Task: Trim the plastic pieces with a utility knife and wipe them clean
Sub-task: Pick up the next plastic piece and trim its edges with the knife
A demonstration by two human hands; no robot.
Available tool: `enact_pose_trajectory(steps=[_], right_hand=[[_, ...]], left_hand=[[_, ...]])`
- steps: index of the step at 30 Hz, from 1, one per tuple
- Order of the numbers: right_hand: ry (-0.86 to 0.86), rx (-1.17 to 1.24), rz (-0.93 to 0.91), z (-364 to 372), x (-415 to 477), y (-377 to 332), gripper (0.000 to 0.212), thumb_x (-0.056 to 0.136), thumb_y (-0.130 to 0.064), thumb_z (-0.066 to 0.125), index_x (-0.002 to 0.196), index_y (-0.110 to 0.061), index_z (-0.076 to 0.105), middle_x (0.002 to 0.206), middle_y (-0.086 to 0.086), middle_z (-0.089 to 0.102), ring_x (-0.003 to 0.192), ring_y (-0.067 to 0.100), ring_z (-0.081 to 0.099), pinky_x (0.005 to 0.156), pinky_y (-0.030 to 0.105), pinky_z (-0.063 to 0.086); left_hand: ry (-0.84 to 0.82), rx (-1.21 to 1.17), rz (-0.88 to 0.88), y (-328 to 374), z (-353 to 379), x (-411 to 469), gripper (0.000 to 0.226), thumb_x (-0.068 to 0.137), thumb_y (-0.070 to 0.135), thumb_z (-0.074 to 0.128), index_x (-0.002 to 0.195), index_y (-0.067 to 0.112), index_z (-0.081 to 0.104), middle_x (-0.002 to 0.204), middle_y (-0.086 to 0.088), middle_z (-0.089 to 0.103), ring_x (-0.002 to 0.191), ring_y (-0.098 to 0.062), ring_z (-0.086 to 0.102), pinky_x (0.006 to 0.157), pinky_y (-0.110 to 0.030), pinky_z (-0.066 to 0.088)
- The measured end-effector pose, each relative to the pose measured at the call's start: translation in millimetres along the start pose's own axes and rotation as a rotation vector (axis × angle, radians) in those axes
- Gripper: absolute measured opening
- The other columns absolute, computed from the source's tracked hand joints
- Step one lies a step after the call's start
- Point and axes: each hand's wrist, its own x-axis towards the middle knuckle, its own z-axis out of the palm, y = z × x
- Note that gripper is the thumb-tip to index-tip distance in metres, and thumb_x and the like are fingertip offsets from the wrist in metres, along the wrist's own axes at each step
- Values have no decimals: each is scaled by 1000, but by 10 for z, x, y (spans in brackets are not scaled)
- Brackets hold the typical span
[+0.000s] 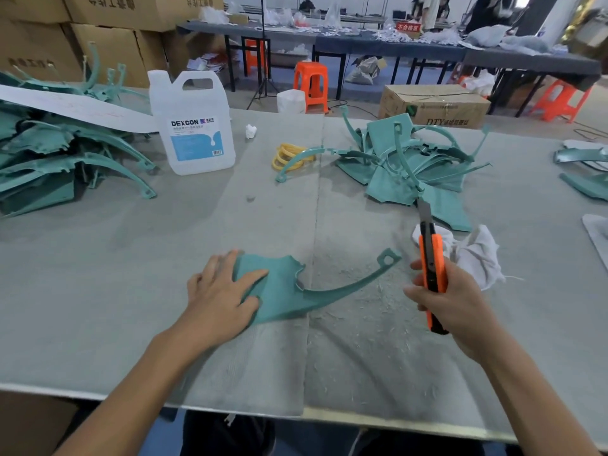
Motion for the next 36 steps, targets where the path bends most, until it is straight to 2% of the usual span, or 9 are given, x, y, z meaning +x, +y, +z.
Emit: enact_pose_trajectory(steps=[2, 5, 7, 9, 12, 16, 22, 27, 36], right_hand=[[6, -33, 55, -33, 14, 89, 27, 89, -7, 76, 109, -21, 63, 88, 3, 66, 63, 16, 63, 65, 36, 57], [-5, -126, 91, 22, 35, 177, 14, 93, -23, 73, 103, -19, 63, 95, 10, 69, 60, 19, 64, 65, 47, 59], [-19, -215, 72, 52, 77, 201, 18, 93, -32, 72, 92, -17, 62, 74, 7, 66, 54, 20, 64, 60, 54, 58], [-57, -264, 20, 86, 109, 150, 14, 89, -37, 73, 87, -28, 62, 60, -1, 59, 49, 17, 61, 55, 53, 56], [-131, -337, -80, 204, 139, 55, 30, 73, -53, 64, 103, -58, 60, 76, -12, 66, 57, 8, 62, 57, 38, 56], [-279, -379, -125, 480, 99, 43, 25, 87, -70, 50, 108, -59, 60, 82, -15, 68, 71, 6, 64, 70, 43, 56], [-351, -571, -174, 658, 83, -44, 22, 100, -61, 44, 110, -48, 58, 81, -13, 66, 75, 6, 63, 72, 40, 56], [-344, -588, -200, 697, 47, -100, 24, 104, -50, 47, 118, -37, 62, 86, -10, 67, 78, 9, 63, 75, 40, 55], [-295, -664, -206, 761, 60, -2, 21, 104, -54, 41, 107, -39, 56, 80, -13, 62, 69, 4, 59, 68, 33, 56]], left_hand=[[123, 72, -53, 73, 25, -35, 45, 98, 37, 42, 141, 47, 45, 156, -5, 20, 138, -27, 19, 109, -46, 21], [177, 42, -119, 250, 150, -85, 42, 103, 46, 31, 142, 36, 43, 149, -9, 34, 132, -28, 35, 102, -43, 26], [131, 25, -94, 284, 235, -44, 47, 104, 51, 21, 148, 39, 31, 160, -7, 23, 143, -22, 26, 105, -43, 22], [63, -12, -31, 240, 251, 81, 48, 105, 47, 18, 152, 44, 24, 167, -2, 9, 150, -17, 11, 109, -43, 17], [34, -111, 19, 223, 222, 242, 47, 105, 37, 24, 152, 46, 27, 169, 1, 6, 153, -16, 7, 116, -41, 12], [101, -66, 30, 255, 309, 223, 48, 104, 51, 16, 151, 44, 25, 169, 1, 6, 153, -18, 13, 120, -38, 11], [115, -149, 16, 252, 316, 217, 58, 103, 53, 21, 152, 23, 23, 169, -1, 9, 154, -15, 11, 124, -39, 8], [121, -155, 16, 252, 316, 207, 59, 103, 53, 21, 152, 21, 23, 169, -2, 8, 154, -15, 11, 124, -40, 8], [132, -150, 36, 259, 301, 196, 57, 104, 51, 23, 151, 19, 25, 168, -3, 11, 153, -15, 12, 124, -41, 11]])
